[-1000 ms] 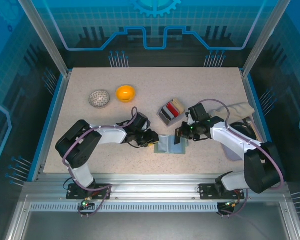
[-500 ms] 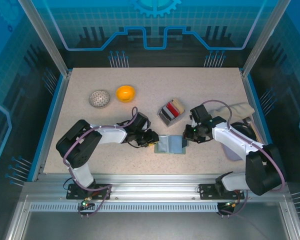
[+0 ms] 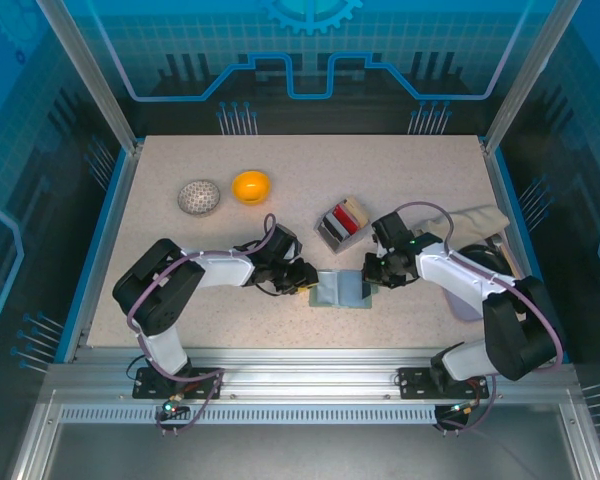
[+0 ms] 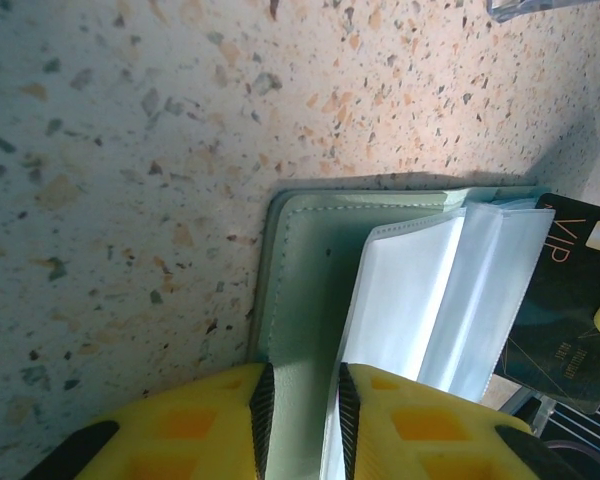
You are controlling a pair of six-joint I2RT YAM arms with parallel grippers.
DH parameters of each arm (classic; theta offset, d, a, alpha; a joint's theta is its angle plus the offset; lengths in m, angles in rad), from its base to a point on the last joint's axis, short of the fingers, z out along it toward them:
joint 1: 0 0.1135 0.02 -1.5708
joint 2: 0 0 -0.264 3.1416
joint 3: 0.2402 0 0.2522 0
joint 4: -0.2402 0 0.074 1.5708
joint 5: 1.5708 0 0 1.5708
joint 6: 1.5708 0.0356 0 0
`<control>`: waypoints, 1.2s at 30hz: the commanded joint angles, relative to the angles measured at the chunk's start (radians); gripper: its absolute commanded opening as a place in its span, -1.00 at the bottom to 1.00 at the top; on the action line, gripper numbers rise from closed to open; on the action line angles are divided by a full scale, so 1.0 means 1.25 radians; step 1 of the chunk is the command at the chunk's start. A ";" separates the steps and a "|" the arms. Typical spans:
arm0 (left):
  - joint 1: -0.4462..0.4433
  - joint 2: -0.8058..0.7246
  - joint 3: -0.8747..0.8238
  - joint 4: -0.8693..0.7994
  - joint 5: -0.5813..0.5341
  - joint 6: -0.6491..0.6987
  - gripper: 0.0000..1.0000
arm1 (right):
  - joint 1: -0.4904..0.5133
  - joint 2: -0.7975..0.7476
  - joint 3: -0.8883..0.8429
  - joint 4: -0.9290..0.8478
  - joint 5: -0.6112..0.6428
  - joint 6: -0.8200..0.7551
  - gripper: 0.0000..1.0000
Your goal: Put the credit cards into the card holder
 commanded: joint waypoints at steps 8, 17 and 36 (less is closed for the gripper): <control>-0.004 0.033 0.020 -0.033 0.027 0.019 -0.45 | 0.031 0.027 0.018 0.017 -0.015 0.016 -1.00; -0.006 0.030 0.018 -0.031 0.023 0.017 -0.48 | 0.049 -0.024 0.094 -0.043 -0.016 0.010 -0.99; -0.006 -0.083 -0.052 0.023 -0.046 0.002 0.15 | 0.071 0.122 0.002 0.176 -0.129 0.099 -1.00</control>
